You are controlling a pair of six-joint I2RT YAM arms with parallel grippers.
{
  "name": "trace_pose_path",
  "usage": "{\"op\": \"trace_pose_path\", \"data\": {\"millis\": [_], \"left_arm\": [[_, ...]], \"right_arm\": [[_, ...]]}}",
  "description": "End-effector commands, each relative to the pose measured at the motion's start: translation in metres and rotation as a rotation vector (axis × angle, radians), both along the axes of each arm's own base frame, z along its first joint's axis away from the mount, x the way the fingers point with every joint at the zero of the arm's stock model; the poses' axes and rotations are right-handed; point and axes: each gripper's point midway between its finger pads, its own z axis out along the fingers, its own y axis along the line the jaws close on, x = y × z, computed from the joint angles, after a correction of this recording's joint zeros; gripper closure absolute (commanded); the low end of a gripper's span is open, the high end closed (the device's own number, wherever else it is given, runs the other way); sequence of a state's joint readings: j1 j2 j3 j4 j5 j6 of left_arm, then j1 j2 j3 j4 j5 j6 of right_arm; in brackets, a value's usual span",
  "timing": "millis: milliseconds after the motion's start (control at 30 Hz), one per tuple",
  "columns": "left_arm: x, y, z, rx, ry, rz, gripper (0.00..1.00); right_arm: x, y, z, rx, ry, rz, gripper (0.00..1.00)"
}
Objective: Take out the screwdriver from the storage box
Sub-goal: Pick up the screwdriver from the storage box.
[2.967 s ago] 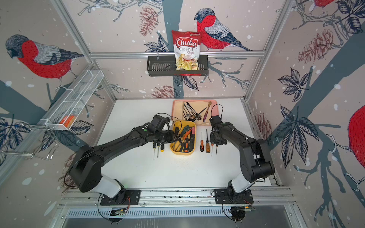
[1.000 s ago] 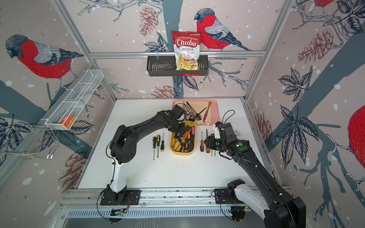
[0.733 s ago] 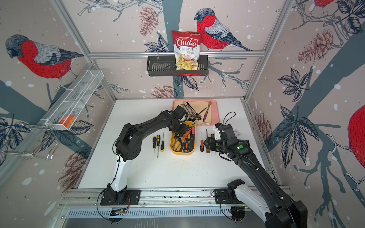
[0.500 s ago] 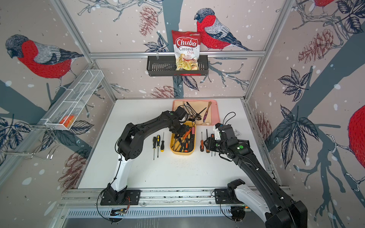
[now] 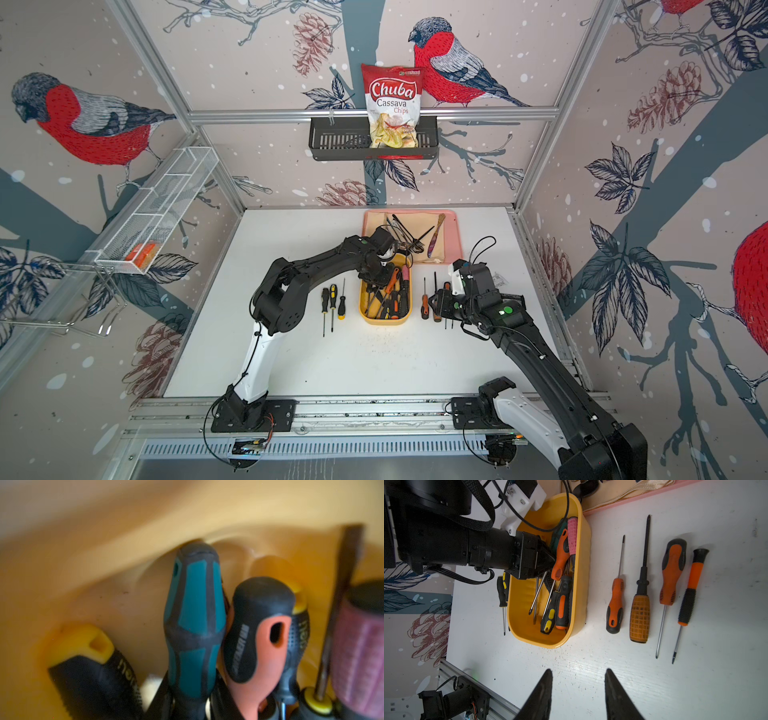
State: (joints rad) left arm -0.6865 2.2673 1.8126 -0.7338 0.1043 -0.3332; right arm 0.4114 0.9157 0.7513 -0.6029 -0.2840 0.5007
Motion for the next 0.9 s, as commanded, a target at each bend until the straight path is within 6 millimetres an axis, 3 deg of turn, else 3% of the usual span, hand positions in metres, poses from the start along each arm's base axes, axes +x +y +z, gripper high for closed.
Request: {"op": "trace_pose_path", "data": {"millis": [0, 100, 500, 733, 867], "left_arm": [[0.003, 0.006, 0.005, 0.02, -0.018, 0.011, 0.78], [0.003, 0.005, 0.018, 0.001, -0.03, 0.015, 0.83], [-0.006, 0.01, 0.085, -0.095, -0.108, 0.063, 0.83], [-0.023, 0.027, 0.116, -0.135, -0.152, 0.106, 0.83], [-0.034, 0.05, 0.125, -0.131, -0.173, 0.16, 0.82]], "right_arm": [[0.002, 0.002, 0.003, 0.015, -0.013, -0.004, 0.58], [0.003, 0.003, 0.003, 0.019, -0.015, 0.0, 0.58], [0.008, 0.025, 0.015, 0.085, -0.063, 0.058, 0.58], [0.012, 0.046, 0.022, 0.11, -0.084, 0.105, 0.59], [0.014, 0.058, 0.022, 0.11, -0.086, 0.131, 0.59]]}}
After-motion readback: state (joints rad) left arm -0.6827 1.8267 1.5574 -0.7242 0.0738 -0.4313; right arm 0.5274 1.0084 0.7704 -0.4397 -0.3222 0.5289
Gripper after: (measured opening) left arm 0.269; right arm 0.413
